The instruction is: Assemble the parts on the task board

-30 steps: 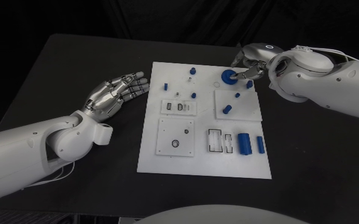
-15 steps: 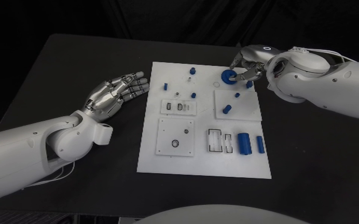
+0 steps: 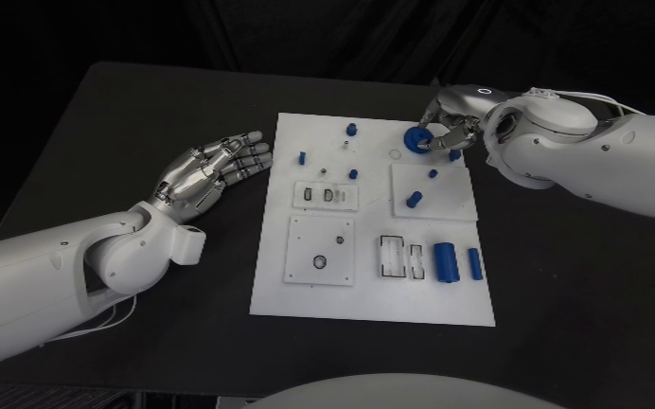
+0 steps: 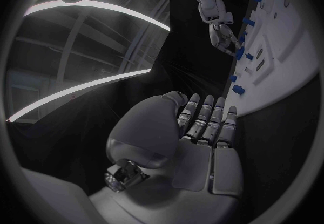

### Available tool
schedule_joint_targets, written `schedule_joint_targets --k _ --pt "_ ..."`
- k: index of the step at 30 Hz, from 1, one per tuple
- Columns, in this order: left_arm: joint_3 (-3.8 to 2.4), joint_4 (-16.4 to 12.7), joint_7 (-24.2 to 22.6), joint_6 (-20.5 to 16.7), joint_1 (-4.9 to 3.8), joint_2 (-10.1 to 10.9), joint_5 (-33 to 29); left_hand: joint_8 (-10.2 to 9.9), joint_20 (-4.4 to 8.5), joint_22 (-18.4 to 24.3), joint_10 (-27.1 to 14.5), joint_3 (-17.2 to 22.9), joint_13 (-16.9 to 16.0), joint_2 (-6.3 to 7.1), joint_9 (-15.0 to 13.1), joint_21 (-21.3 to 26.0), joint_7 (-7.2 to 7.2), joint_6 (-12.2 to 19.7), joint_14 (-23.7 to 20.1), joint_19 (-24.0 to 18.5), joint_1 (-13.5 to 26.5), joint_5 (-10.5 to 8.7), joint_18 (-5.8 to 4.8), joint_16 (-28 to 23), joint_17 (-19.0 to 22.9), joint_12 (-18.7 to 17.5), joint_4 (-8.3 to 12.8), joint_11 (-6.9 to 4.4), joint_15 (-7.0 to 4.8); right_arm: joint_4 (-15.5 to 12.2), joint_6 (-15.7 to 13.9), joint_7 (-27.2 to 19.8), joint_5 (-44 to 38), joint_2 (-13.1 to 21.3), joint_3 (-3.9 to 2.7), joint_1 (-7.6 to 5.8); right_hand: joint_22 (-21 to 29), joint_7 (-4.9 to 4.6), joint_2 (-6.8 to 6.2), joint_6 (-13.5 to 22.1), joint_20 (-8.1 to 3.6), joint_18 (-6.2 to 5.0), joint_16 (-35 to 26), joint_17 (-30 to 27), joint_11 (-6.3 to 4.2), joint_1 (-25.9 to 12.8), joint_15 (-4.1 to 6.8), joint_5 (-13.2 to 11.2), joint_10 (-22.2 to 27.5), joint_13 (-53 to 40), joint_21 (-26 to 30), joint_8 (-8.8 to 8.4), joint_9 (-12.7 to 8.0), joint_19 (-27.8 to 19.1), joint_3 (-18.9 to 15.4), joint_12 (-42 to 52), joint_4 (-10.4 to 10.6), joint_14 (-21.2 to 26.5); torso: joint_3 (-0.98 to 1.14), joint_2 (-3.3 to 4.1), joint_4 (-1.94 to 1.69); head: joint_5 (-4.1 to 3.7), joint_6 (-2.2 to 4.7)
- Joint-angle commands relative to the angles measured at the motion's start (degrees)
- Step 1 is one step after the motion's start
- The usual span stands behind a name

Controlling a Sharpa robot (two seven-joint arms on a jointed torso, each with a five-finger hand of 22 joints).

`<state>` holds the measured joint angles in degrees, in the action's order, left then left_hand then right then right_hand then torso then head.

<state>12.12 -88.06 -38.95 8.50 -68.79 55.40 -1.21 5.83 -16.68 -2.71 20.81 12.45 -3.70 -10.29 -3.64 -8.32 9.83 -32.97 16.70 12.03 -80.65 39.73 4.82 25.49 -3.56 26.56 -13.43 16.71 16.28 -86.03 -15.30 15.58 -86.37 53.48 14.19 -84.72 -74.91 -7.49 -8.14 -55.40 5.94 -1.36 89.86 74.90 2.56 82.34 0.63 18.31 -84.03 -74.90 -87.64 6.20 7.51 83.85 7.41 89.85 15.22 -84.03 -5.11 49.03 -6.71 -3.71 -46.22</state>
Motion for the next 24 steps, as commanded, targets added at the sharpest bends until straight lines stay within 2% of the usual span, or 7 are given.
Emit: schedule_joint_targets --k 1,8,11,14,15,21,24 --pt "-0.03 -0.04 -6.1 1.05 0.16 -0.05 0.16 0.21 0.0 0.05 0.43 0.34 -0.06 0.09 -0.03 0.16 1.34 -0.03 0.15 -0.15 0.51 0.29 -0.33 0.1 0.0 0.17 0.02 0.05 -0.12 0.26 0.65 0.6 -0.47 -0.19 0.02 0.32 -13.91 0.08 0.22 -1.02 0.23 0.46 0.14 15.1 0.56 0.81 -0.52 1.3 -5.97 -15.1 0.4 0.63 0.48 3.82 0.49 0.15 -0.43 -5.97 -0.03 0.01 0.02 0.02 -0.05" --pt "-0.03 -0.02 -6.0 1.08 0.17 -0.02 0.16 0.16 0.0 0.08 0.37 0.48 -0.04 0.1 0.0 0.23 1.37 0.13 0.07 -0.23 0.57 0.23 -0.35 0.08 0.02 0.13 0.0 0.06 -0.1 0.63 0.94 0.39 -0.48 -0.48 0.02 0.59 -13.73 0.46 0.48 -3.53 0.22 0.33 0.14 15.1 0.52 2.64 -0.47 6.87 -5.97 -15.1 0.83 2.05 2.57 3.46 1.68 0.15 -2.65 -5.97 -0.03 0.02 0.0 0.09 -0.06" --pt "-0.03 -0.02 -5.98 1.07 0.18 0.01 0.16 0.16 0.0 0.08 0.37 0.48 -0.04 0.1 0.0 0.23 1.37 0.13 0.07 -0.23 0.57 0.23 -0.35 0.08 0.02 0.13 0.0 0.06 -0.1 0.68 1.03 0.33 -0.48 -0.49 0.02 0.66 -13.64 0.38 0.43 -3.88 0.22 0.26 0.14 15.1 0.59 3.28 -0.52 10.88 -5.97 -15.1 1.05 2.52 3.86 3.26 2.41 0.15 -3.76 -5.97 -0.01 0.02 0.03 0.15 -0.02" --pt "-0.03 -0.01 -5.95 1.07 0.19 0.04 0.16 0.16 0.0 0.08 0.37 0.48 -0.04 0.1 0.0 0.23 1.37 0.13 0.07 -0.23 0.57 0.23 -0.35 0.08 0.02 0.13 0.0 0.06 -0.1 0.67 0.69 0.06 -0.48 -0.43 0.01 0.7 -13.65 0.44 0.42 -3.98 0.23 0.27 0.14 15.1 0.55 3.16 -0.51 12.3 -5.97 -15.1 1.02 2.85 4.74 3.28 2.65 0.15 -4.13 -5.97 -0.02 0.02 0.03 0.17 0.02" --pt "-0.03 0.0 -5.94 1.08 0.19 0.05 0.16 0.16 0.0 0.08 0.37 0.48 -0.04 0.1 0.0 0.23 1.37 0.13 0.07 -0.23 0.57 0.23 -0.35 0.08 0.02 0.13 0.0 0.06 -0.1 0.63 0.44 -0.06 -0.48 -0.41 0.01 0.71 -13.72 0.78 0.47 -4.94 0.11 0.31 0.14 15.1 0.24 3.04 -0.33 14.62 -5.97 -15.1 0.86 3.85 6.05 3.41 2.91 0.15 -4.56 -5.97 -0.02 0.03 0.02 0.19 0.03" --pt "-0.03 -0.02 -5.95 1.18 0.23 0.15 0.16 0.11 0.0 0.11 0.31 0.58 -0.02 0.12 0.02 0.29 1.4 0.28 -0.02 -0.31 0.62 0.17 -0.36 0.02 0.04 0.09 -0.01 0.06 -0.09 -0.43 -2.15 -1.08 -0.48 0.04 -0.03 0.71 -13.87 1.53 0.6 -4.74 -0.46 0.43 0.14 15.1 -0.42 1.44 0.32 17.82 -5.97 -15.1 0.51 6.6 9.94 3.73 3.26 0.15 -5.12 -5.97 -0.02 0.03 0.02 0.26 0.17" --pt "-0.03 -0.1 -5.94 1.14 0.24 0.26 0.16 0.11 0.0 0.11 0.31 0.58 -0.02 0.12 0.02 0.29 1.4 0.28 -0.02 -0.31 0.62 0.17 -0.36 0.02 0.04 0.09 -0.01 0.06 -0.09 -1.33 -2.93 -1.34 -0.48 0.37 -0.06 0.6 -13.91 1.63 0.57 -4.76 -0.53 0.46 0.14 15.1 -0.51 1.17 0.4 18.09 -5.97 -15.1 0.41 7.03 10.52 3.81 3.3 0.15 -5.15 -5.97 -0.04 0.05 0.01 0.29 0.41"
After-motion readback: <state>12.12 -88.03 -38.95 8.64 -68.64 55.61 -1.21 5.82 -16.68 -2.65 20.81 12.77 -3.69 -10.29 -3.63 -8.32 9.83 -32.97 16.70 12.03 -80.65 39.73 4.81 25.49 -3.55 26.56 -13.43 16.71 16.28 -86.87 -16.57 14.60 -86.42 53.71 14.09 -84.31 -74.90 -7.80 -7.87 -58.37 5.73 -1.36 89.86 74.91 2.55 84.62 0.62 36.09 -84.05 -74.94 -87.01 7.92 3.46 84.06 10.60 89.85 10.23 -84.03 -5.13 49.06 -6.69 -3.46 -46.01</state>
